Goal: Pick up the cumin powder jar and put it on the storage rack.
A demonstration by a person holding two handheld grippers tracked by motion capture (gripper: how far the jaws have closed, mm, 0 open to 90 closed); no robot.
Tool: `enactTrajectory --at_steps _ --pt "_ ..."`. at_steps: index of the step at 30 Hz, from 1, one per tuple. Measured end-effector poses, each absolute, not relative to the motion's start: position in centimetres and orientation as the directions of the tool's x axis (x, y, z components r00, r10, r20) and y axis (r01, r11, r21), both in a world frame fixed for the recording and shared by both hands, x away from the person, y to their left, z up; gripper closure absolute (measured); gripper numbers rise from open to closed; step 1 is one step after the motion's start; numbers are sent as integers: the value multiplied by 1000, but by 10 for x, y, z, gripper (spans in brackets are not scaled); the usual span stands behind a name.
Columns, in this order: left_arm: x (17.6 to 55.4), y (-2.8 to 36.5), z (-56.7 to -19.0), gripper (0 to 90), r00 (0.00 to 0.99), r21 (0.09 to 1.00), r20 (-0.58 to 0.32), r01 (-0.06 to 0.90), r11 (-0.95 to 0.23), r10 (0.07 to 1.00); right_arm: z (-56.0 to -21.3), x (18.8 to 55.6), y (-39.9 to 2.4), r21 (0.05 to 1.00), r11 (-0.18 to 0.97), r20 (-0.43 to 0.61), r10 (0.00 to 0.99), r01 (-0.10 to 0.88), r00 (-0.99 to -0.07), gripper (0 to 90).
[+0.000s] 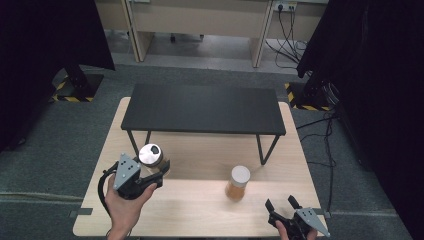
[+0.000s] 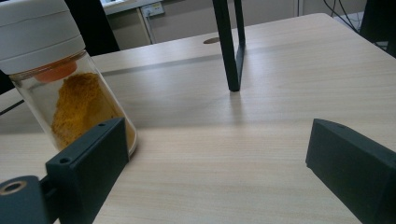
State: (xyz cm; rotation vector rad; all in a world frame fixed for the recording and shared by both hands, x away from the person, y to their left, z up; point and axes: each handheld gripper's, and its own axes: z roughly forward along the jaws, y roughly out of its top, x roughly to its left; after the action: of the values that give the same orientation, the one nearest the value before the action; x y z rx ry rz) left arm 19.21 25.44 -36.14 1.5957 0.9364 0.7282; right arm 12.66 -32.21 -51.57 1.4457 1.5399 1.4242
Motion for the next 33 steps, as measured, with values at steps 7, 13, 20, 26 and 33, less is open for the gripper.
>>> enactTrajectory --at_steps 7,13,20,26,33 --pt "198 255 -350 304 496 976 8 186 -115 868 -516 127 -322 935 -163 244 940 314 -237 62" --pt "200 256 -343 304 493 976 17 179 -121 870 -516 127 -322 935 -163 245 940 316 -238 62" --pt "207 257 -337 304 489 975 15 186 -121 872 -516 127 -322 936 -164 244 940 312 -239 62" --pt "212 260 -332 304 481 976 13 185 -115 877 -516 127 -323 935 -164 245 940 315 -237 62" --pt "218 262 -323 304 470 976 28 177 -126 882 -516 127 -323 935 -167 247 940 314 -235 62"
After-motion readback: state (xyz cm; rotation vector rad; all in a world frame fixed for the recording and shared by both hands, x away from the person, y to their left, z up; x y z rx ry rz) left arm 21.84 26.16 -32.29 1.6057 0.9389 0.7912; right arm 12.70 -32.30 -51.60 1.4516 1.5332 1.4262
